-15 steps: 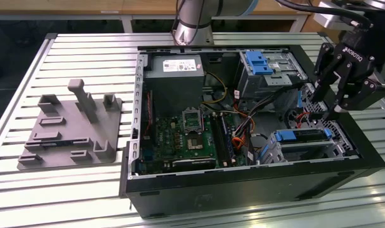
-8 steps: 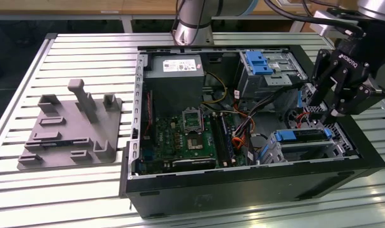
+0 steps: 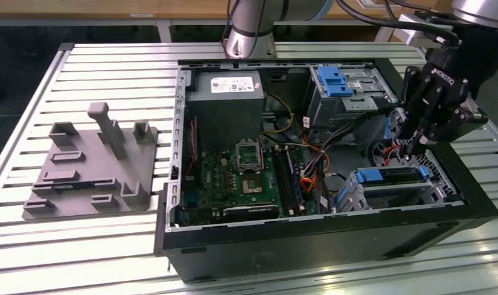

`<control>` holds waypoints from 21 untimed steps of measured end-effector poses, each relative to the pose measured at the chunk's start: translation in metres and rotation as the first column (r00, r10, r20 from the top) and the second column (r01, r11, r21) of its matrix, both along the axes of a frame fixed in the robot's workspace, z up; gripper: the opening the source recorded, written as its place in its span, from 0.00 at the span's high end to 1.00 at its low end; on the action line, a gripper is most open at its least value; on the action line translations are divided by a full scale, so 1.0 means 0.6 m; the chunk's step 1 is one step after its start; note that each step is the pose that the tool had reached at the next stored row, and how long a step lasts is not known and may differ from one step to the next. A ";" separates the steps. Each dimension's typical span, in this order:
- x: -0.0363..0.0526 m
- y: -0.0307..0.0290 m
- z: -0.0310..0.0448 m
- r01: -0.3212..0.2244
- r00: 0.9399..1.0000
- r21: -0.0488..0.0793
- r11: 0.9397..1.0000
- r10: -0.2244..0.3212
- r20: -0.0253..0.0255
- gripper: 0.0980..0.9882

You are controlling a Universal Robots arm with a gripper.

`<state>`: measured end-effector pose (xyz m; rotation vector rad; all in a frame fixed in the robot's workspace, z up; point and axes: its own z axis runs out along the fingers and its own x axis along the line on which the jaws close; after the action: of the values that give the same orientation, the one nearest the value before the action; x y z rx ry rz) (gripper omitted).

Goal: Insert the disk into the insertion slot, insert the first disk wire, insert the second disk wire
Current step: 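Insert the first disk wire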

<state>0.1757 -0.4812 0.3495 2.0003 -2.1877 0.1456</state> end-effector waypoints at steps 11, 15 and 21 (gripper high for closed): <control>0.000 0.0009 -0.004 0.000 1.000 -0.007 1.000 0.000 0.001 0.75; 0.000 0.0009 -0.005 0.000 1.000 -0.008 1.000 0.000 0.004 0.75; -0.004 0.0011 -0.006 0.000 1.000 -0.008 1.000 0.000 0.025 0.75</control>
<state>0.1733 -0.4805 0.3459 2.0050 -2.1987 0.1804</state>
